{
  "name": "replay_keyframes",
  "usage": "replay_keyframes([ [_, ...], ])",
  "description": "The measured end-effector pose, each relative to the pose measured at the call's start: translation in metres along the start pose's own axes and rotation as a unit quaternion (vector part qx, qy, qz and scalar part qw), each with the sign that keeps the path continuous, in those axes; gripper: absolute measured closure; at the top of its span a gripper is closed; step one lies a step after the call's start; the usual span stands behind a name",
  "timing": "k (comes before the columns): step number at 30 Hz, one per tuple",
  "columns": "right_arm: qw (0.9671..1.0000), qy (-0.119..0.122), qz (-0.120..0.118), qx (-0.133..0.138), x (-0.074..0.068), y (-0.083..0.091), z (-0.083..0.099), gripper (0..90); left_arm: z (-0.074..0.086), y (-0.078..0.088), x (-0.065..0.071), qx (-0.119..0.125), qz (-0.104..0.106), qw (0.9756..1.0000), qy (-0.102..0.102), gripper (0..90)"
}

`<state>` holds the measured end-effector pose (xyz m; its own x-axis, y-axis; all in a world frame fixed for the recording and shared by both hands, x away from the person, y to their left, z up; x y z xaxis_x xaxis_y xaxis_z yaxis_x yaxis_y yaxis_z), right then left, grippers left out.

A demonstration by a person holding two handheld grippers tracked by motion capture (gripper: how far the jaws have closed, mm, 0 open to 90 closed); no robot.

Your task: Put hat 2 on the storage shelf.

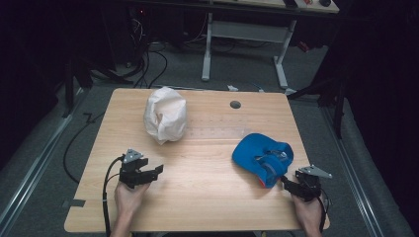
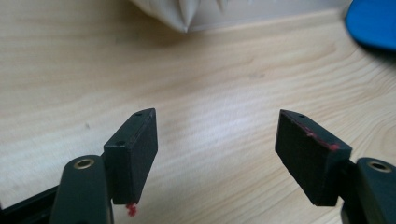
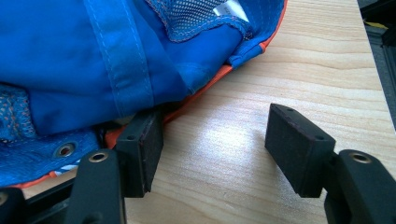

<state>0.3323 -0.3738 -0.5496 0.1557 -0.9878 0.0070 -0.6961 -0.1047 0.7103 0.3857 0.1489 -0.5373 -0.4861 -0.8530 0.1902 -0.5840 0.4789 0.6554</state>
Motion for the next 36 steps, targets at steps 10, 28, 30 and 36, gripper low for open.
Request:
replay_keyframes([
  [10, 1.0000, 0.001, -0.004, 0.001, 0.000, 0.000, 0.000, 37.7, 0.015, -0.012, 0.005, -0.007, -0.045, 0.9986, -0.025, 29.2],
  [28, 0.9954, -0.002, -0.023, 0.093, -0.005, 0.039, -0.044, 38.9, 0.016, -0.015, 0.012, -0.018, -0.072, 0.9960, -0.049, 27.6],
  [30, 0.9952, 0.009, -0.028, 0.093, -0.006, 0.032, -0.054, 37.3, 0.016, -0.015, 0.012, -0.018, -0.072, 0.9960, -0.049, 27.6],
  [36, 0.9949, 0.013, -0.049, 0.087, -0.002, 0.009, -0.088, 32.2, 0.016, -0.015, 0.012, -0.018, -0.072, 0.9960, -0.049, 27.6],
])
Point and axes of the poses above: each handheld gripper's, and its own axes: y roughly backward along the jaws, z roughly out of its underside, x roughly to its right, the point moved 3 cm from there along -y, roughly forward along the jaws, and after that the axes turned 2 degrees about -x, right-handed, at the moved point
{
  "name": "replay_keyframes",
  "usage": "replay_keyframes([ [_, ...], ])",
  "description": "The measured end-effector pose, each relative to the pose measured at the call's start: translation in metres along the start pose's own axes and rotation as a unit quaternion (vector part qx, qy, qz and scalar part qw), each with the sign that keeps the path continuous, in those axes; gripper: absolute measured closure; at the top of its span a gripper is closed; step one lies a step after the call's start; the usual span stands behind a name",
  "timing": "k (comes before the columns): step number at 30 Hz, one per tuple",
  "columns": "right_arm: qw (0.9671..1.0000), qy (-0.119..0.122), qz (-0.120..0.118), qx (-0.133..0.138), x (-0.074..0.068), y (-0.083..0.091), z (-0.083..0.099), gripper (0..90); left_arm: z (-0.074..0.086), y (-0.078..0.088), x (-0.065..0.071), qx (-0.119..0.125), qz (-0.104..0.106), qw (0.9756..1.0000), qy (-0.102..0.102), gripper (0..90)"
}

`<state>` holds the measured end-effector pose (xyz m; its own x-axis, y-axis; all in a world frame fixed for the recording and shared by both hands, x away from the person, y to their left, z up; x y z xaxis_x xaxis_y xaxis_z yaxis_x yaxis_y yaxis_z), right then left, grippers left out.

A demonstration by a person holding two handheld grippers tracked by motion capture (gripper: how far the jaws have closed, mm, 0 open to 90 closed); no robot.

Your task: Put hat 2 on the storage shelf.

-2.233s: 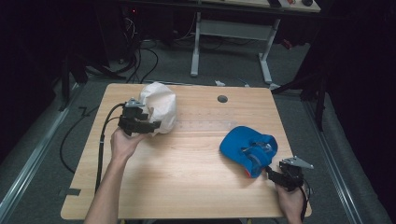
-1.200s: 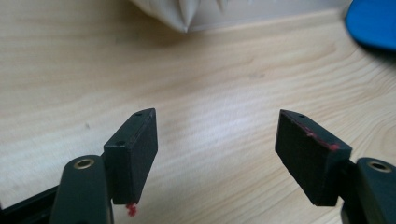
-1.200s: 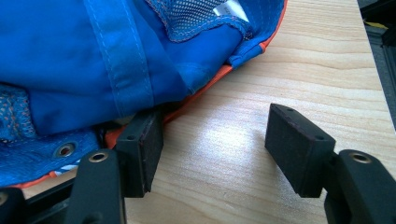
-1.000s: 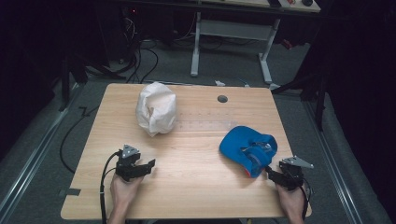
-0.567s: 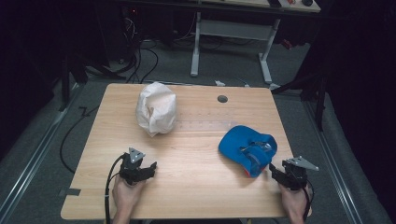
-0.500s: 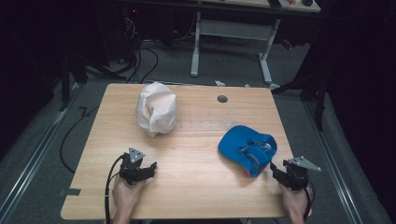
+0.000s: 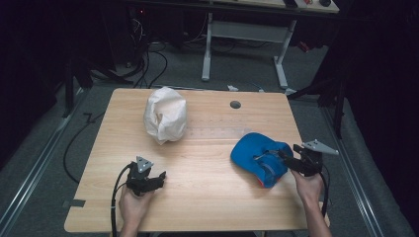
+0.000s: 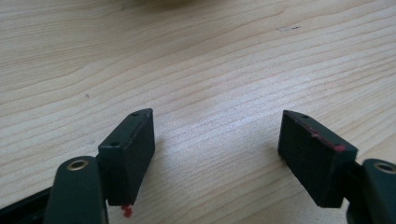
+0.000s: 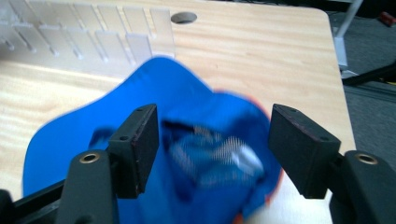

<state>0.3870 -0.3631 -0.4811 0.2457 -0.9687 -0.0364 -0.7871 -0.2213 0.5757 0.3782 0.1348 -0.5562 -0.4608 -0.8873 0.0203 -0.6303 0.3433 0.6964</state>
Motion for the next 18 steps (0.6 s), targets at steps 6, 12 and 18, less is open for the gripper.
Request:
replay_keyframes([
  [6, 0.9994, -0.011, -0.026, -0.017, 0.011, -0.025, -0.018, 27.6, 0.000, 0.000, 0.000, 0.000, -0.001, 1.0000, 0.000, 27.7],
  [12, 0.9975, -0.008, -0.050, -0.049, 0.011, -0.043, -0.021, 25.3, 0.000, 0.000, 0.000, 0.000, -0.001, 1.0000, 0.001, 27.7],
  [18, 0.9907, -0.019, -0.093, -0.097, 0.017, -0.065, -0.016, 22.6, 0.000, 0.000, 0.000, 0.001, -0.001, 1.0000, 0.002, 27.7],
])
Point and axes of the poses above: each handheld gripper's, and its own axes: y roughly backward along the jaws, z roughly out of its underside, x roughly to its right, the point moved 3 cm from there along -y, roughly forward along the jaws, and after that the axes turned 2 degrees about -x, right-handed, at the moved point
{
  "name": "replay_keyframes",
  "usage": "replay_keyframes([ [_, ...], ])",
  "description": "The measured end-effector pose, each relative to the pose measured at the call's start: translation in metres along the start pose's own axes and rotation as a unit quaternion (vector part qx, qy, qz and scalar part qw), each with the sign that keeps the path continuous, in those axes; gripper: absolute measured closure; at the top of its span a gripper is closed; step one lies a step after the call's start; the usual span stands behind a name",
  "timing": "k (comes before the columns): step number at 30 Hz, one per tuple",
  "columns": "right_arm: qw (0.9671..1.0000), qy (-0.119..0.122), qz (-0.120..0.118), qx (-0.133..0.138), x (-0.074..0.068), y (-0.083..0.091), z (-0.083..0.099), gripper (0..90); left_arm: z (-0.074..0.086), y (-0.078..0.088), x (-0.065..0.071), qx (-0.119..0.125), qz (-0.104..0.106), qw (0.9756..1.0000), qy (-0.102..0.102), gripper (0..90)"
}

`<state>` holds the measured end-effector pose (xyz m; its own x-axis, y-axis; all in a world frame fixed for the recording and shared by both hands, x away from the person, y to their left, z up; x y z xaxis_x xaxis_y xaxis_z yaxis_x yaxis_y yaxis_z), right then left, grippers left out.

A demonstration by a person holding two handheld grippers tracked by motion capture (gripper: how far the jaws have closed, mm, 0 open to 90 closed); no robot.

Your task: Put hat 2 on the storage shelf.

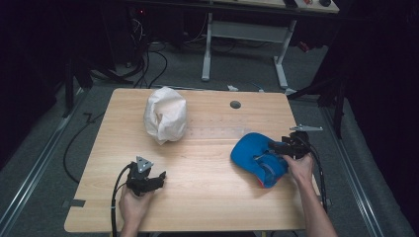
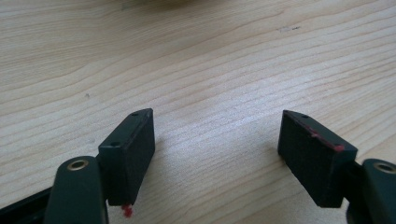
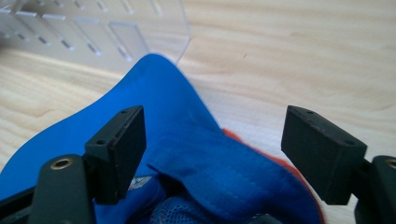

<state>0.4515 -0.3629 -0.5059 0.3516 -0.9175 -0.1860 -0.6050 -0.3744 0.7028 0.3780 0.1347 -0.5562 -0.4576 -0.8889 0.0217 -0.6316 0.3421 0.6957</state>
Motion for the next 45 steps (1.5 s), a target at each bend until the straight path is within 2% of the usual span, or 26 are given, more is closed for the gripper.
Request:
replay_keyframes([
  [4, 0.9999, 0.006, -0.006, -0.014, -0.003, -0.003, 0.004, 26.1, 0.000, 0.000, 0.000, 0.000, 0.000, 1.0000, 0.000, 27.7],
  [10, 0.9991, 0.032, -0.012, -0.024, -0.020, -0.004, 0.008, 38.6, 0.000, 0.000, 0.000, 0.000, 0.002, 1.0000, 0.001, 27.7],
  [13, 0.9990, 0.032, -0.020, -0.023, -0.024, -0.005, 0.011, 41.6, 0.000, 0.000, 0.000, 0.001, 0.002, 1.0000, 0.002, 27.7],
  [17, 0.9977, 0.040, -0.040, -0.037, -0.030, -0.010, 0.018, 45.6, 0.000, 0.000, 0.000, 0.001, 0.002, 1.0000, 0.003, 27.7],
  [20, 0.9970, 0.047, -0.049, -0.038, -0.034, -0.009, 0.017, 45.1, 0.000, 0.000, 0.000, 0.001, 0.002, 1.0000, 0.003, 27.8],
  [24, 0.9975, 0.046, -0.050, -0.017, -0.037, -0.007, 0.012, 38.4, 0.000, 0.000, 0.000, 0.001, 0.002, 1.0000, 0.003, 27.9],
  [29, 0.9974, 0.052, -0.045, -0.017, -0.040, -0.011, 0.006, 33.1, 0.000, 0.000, 0.000, 0.001, 0.001, 1.0000, 0.003, 27.9],
  [32, 0.9965, 0.060, -0.055, -0.016, -0.043, -0.013, 0.000, 33.1, 0.000, 0.000, 0.000, 0.001, 0.001, 1.0000, 0.003, 27.9],
  [34, 0.9963, 0.062, -0.056, -0.020, -0.044, -0.015, 0.000, 33.1, 0.000, 0.000, 0.000, 0.001, 0.001, 1.0000, 0.003, 27.9],
  [35, 0.9957, 0.060, -0.060, -0.037, -0.042, -0.022, 0.002, 32.9, 0.000, 0.000, 0.000, 0.001, 0.001, 1.0000, 0.003, 28.0],
  [37, 0.9954, 0.057, -0.062, -0.045, -0.041, -0.026, 0.003, 33.9, 0.000, 0.000, 0.000, 0.001, 0.001, 1.0000, 0.003, 28.0],
  [38, 0.9944, 0.054, -0.072, -0.055, -0.040, -0.031, 0.006, 37.5, 0.000, 0.000, 0.000, 0.001, 0.001, 1.0000, 0.003, 28.0],
  [42, 0.9924, 0.061, -0.085, -0.065, -0.042, -0.033, 0.007, 48.0, 0.000, 0.000, 0.000, 0.000, 0.000, 1.0000, 0.002, 28.0],
  [43, 0.9906, 0.069, -0.092, -0.073, -0.043, -0.034, 0.009, 54.8, 0.000, 0.000, 0.000, 0.001, 0.001, 1.0000, 0.003, 28.0],
  [45, 0.9885, 0.070, -0.105, -0.083, -0.042, -0.035, 0.011, 60.8, 0.000, 0.000, 0.000, 0.001, 0.001, 1.0000, 0.003, 28.0],
])
Point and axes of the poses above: each handheld gripper's, and its own axes: y roughly backward along the jaws, z roughly out of its underside, x roughly to its right, the point moved 3 cm from there along -y, roughly forward along the jaws, and after that the axes turned 2 degrees about -x, right-handed, at the moved point
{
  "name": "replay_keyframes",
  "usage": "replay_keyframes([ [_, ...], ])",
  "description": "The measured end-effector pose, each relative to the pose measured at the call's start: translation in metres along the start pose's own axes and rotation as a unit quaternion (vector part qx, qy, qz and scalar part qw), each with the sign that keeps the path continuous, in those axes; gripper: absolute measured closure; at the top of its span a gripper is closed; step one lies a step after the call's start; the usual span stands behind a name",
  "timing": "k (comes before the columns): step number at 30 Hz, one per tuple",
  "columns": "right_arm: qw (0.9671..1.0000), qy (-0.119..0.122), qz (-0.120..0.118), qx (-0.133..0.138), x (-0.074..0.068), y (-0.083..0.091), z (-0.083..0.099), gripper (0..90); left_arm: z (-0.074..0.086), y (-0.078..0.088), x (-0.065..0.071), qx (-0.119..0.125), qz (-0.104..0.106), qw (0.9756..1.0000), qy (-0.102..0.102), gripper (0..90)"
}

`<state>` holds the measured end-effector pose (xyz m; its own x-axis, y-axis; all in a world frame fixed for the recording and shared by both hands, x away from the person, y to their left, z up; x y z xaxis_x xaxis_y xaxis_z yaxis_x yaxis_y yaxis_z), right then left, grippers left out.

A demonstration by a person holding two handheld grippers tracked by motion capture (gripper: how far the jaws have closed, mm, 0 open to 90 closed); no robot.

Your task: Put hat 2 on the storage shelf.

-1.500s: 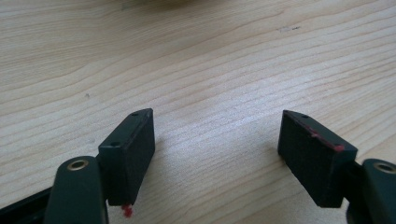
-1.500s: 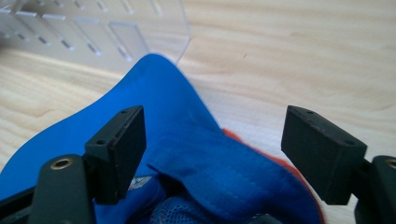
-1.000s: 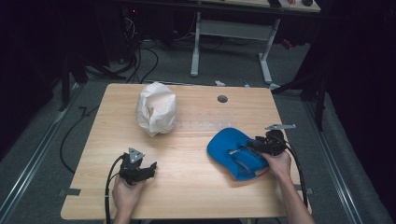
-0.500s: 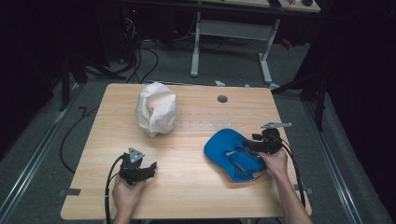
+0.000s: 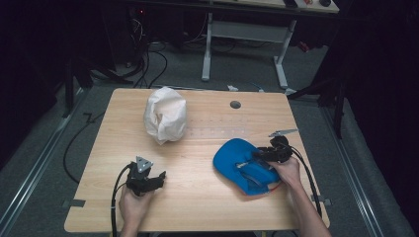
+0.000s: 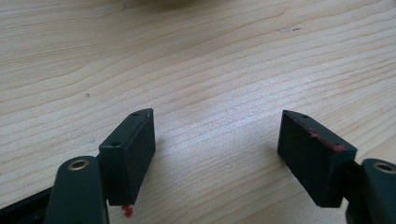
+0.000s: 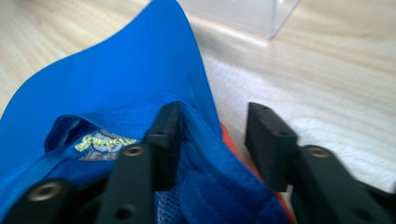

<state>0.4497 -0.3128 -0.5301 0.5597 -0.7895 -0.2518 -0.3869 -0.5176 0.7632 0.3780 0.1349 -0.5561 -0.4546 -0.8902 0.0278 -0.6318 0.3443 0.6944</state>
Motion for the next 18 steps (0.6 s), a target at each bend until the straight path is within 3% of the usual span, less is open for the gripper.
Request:
replay_keyframes([
  [4, 0.9998, 0.008, -0.015, -0.009, -0.001, 0.000, 0.004, 71.0, 0.000, 0.000, 0.000, 0.000, 0.000, 1.0000, 0.000, 27.9],
  [5, 0.9995, 0.019, -0.022, -0.015, -0.001, -0.001, 0.008, 77.2, 0.000, 0.000, 0.000, 0.000, 0.000, 1.0000, 0.000, 27.9],
  [7, 0.9989, 0.028, -0.029, -0.021, -0.003, -0.001, 0.010, 80.9, 0.000, 0.000, 0.000, 0.000, -0.001, 1.0000, -0.001, 27.9],
  [18, 0.9967, 0.045, -0.068, -0.003, -0.025, 0.005, 0.009, 85.1, 0.000, 0.000, 0.001, -0.001, 0.003, 1.0000, -0.003, 26.9],
])
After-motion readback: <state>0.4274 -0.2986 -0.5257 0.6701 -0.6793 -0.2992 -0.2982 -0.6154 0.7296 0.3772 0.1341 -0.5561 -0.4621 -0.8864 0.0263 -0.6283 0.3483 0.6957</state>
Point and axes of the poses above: each handheld gripper's, and its own axes: y roughly backward along the jaws, z roughly out of its underside, x roughly to its right, the point moved 3 cm from there along -y, roughly forward along the jaws, and after that the axes turned 2 degrees about -x, right-handed, at the moved point
